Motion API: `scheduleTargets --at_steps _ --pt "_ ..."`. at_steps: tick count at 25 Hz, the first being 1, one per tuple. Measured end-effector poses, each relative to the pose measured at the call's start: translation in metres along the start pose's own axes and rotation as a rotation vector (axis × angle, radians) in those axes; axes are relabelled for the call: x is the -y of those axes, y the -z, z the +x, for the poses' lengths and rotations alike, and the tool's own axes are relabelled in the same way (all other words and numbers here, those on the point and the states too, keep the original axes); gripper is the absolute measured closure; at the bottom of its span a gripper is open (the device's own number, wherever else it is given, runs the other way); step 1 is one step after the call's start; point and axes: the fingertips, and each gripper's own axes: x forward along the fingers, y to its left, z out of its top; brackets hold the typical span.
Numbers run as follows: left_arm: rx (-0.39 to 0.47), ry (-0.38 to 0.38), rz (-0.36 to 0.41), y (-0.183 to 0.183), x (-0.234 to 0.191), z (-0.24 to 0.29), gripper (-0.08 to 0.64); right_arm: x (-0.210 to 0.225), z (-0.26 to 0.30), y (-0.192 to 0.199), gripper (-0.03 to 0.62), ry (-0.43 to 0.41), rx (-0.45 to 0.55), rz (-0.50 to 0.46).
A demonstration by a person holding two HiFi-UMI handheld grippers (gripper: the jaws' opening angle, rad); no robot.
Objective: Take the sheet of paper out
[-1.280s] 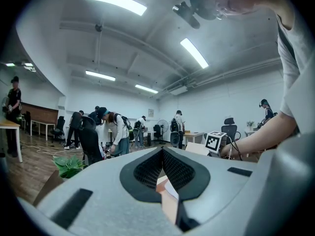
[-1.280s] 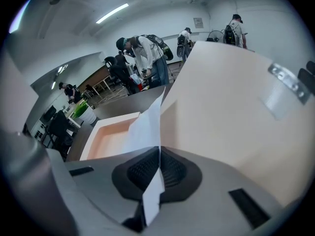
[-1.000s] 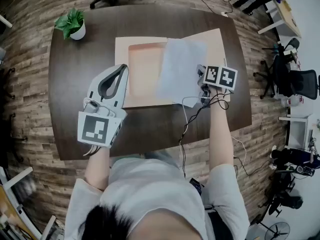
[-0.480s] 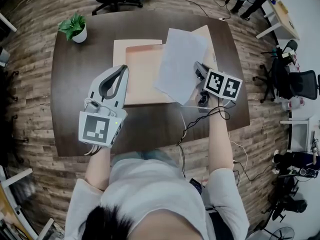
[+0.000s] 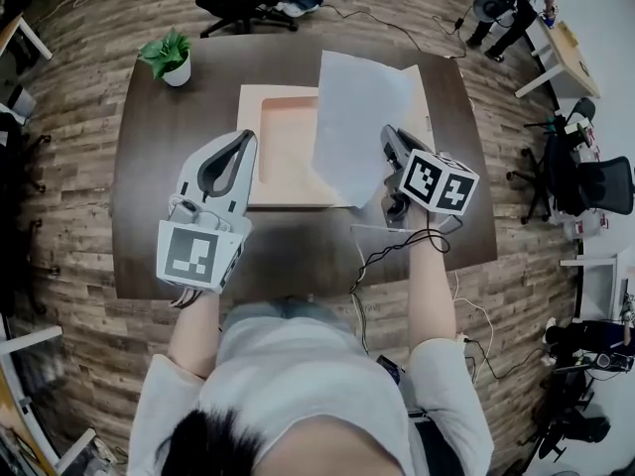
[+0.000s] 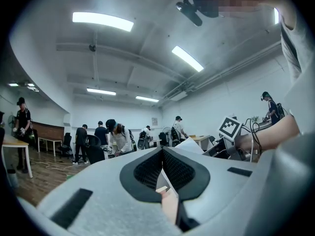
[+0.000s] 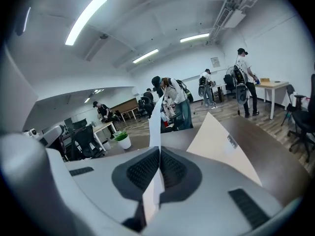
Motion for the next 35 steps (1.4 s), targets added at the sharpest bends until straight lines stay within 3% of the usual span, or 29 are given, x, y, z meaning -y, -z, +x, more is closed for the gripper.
scheduleTargets --at_steps 21,35 --pt "0.046 -0.066 0.034 -0.033 0.019 -0.040 0.563 -0.056 -0.053 -0.025 0.578 -0.102 0.179 -0.079" --pt "0.058 -0.098 0.053 -0.045 0.024 -0.055 0.563 -0.070 -0.089 -0.031 0.578 -0.100 0.273 -0.162"
